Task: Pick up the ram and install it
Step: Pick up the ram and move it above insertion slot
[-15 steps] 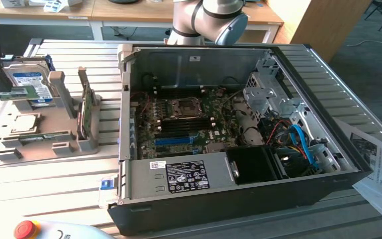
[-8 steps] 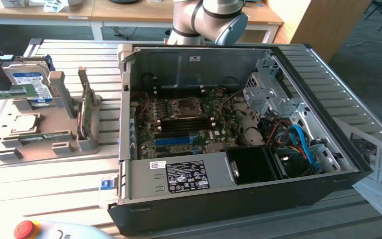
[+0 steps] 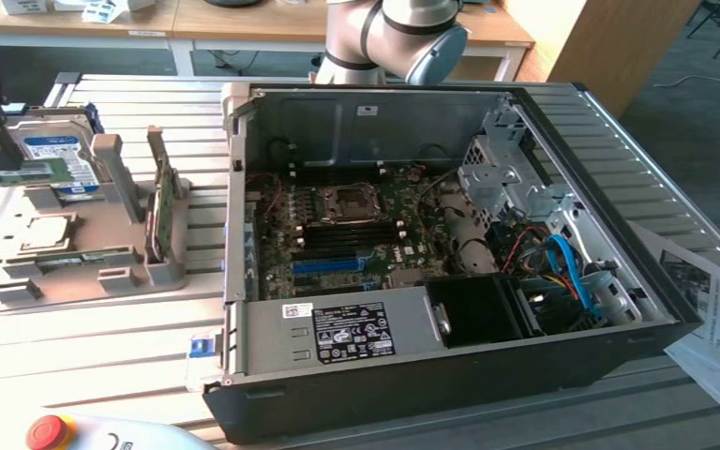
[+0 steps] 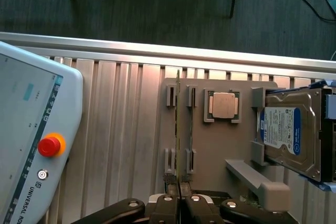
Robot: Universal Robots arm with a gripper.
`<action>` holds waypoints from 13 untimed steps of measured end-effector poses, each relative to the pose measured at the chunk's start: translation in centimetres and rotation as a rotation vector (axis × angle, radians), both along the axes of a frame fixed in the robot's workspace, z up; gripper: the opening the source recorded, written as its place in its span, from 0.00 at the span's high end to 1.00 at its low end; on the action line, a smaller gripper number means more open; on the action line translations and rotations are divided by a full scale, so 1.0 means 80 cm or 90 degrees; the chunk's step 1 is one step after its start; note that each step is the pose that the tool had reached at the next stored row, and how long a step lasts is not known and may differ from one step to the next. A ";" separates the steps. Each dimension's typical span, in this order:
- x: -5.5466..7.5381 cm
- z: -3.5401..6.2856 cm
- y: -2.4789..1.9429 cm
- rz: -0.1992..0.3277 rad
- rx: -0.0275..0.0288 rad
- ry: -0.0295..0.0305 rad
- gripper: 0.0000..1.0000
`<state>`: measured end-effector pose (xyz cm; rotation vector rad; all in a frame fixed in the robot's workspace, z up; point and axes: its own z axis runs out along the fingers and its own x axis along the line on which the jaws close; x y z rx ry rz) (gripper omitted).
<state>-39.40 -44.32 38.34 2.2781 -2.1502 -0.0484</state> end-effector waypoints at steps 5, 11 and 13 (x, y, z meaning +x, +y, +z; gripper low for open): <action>0.006 0.000 -0.0006 0.000 0.0001 0.0000 0.89; 0.019 0.000 -0.0016 0.000 0.0000 0.0001 0.89; 0.024 0.000 -0.0020 0.000 0.0000 0.0000 0.89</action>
